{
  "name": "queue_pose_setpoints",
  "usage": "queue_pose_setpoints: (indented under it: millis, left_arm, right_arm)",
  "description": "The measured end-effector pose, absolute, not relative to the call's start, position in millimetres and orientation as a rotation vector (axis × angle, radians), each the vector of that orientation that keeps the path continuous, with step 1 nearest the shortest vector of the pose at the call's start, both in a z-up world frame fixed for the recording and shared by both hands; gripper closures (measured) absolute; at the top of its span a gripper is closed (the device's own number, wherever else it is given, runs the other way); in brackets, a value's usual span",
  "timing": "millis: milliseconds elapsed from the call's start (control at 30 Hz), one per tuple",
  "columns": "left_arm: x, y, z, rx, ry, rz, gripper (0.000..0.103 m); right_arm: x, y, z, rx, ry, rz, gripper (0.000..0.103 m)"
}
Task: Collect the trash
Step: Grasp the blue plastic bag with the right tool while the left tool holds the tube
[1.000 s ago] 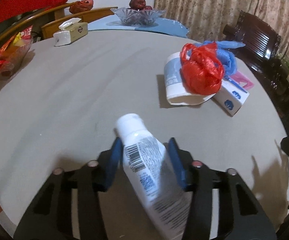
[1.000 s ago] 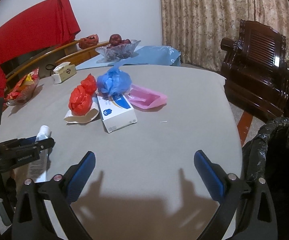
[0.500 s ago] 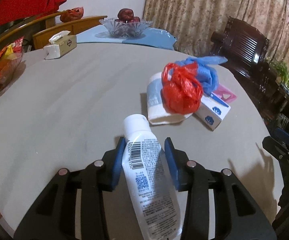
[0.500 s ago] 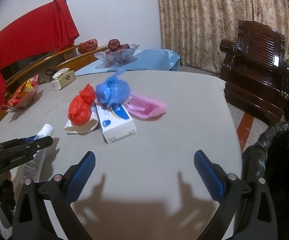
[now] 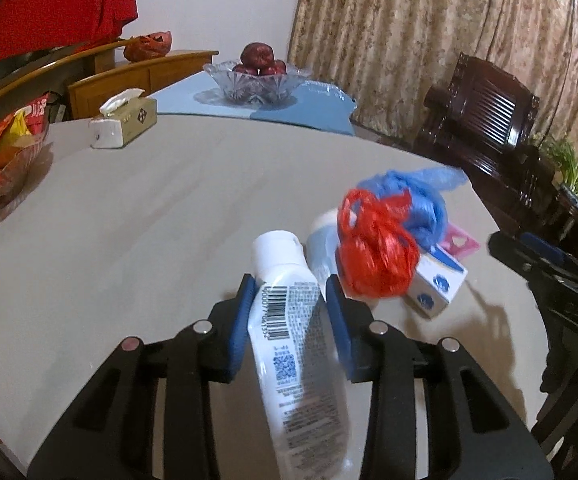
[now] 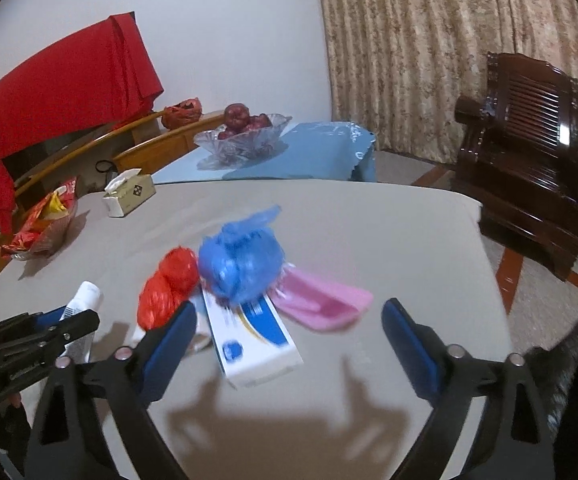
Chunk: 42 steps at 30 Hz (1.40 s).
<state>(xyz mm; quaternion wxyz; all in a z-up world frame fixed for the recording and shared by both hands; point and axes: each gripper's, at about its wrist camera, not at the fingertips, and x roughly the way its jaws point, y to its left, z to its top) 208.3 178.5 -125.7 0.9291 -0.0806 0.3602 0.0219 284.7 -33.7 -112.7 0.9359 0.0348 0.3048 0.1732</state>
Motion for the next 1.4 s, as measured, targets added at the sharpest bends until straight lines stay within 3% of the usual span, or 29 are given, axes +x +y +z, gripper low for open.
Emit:
queue_pose_setpoints:
  millis: [333,500,600,1400]
  left_arm:
    - [228,182,-126,-0.174,0.728,0.035,0.07]
    - [231,185,-124,-0.182,0.72,0.036,0.07]
    - [232,185,-122,-0.18,0.714,0.034,0.07]
    - [217,152,-86,-0.185,0.652,-0.065,0.071]
  right_arm:
    - [324,1,-127,0.035,0.687,0.432,0.028]
    - [333,11,-135,0.033,0.724,0.486,0.065]
    - [333,12,-135,0.034,0.737,0.505,0.076]
    - [266,-42,-85,0.119,0.622,0.508,0.085]
